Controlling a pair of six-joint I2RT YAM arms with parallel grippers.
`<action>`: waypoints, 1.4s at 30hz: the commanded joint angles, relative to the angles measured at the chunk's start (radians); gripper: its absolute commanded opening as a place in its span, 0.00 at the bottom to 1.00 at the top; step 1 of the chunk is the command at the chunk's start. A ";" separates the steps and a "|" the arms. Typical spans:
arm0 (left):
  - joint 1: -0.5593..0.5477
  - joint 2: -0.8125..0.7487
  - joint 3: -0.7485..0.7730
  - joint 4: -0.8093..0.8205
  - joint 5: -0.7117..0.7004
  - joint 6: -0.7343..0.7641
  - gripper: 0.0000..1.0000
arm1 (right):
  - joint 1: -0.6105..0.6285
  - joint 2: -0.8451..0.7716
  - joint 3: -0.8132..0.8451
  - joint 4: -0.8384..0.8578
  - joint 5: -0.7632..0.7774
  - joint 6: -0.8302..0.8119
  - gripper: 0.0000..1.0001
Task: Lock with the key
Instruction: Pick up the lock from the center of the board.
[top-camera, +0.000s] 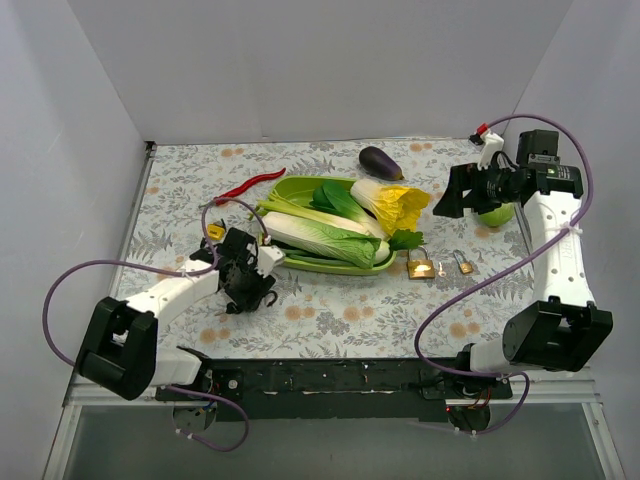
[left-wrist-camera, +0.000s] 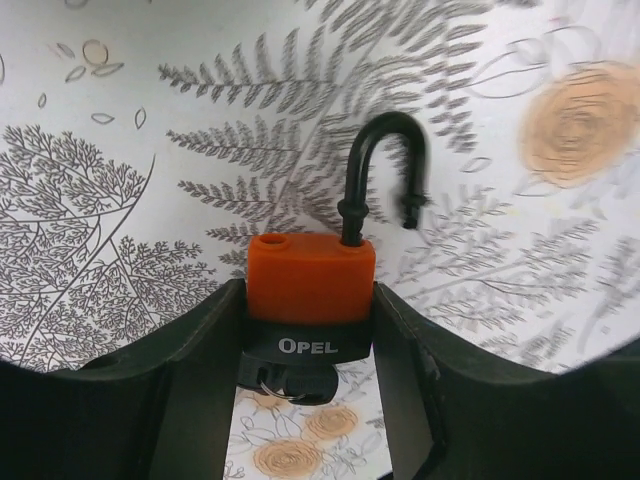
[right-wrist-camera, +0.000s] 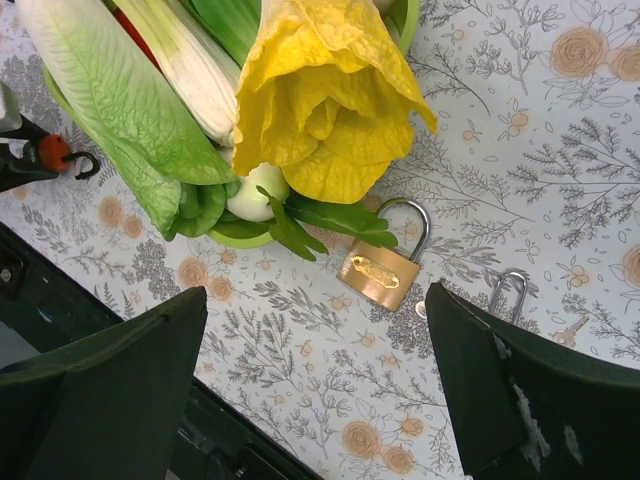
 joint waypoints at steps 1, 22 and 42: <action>-0.003 -0.113 0.130 -0.119 0.170 -0.016 0.25 | 0.006 -0.039 0.074 0.019 -0.027 -0.022 0.98; -0.003 -0.048 0.647 0.568 0.487 -1.052 0.03 | 0.290 -0.150 0.031 0.605 0.074 0.324 0.98; 0.068 0.007 0.741 0.559 0.167 -1.596 0.06 | 0.857 -0.019 0.036 1.040 0.608 0.472 0.93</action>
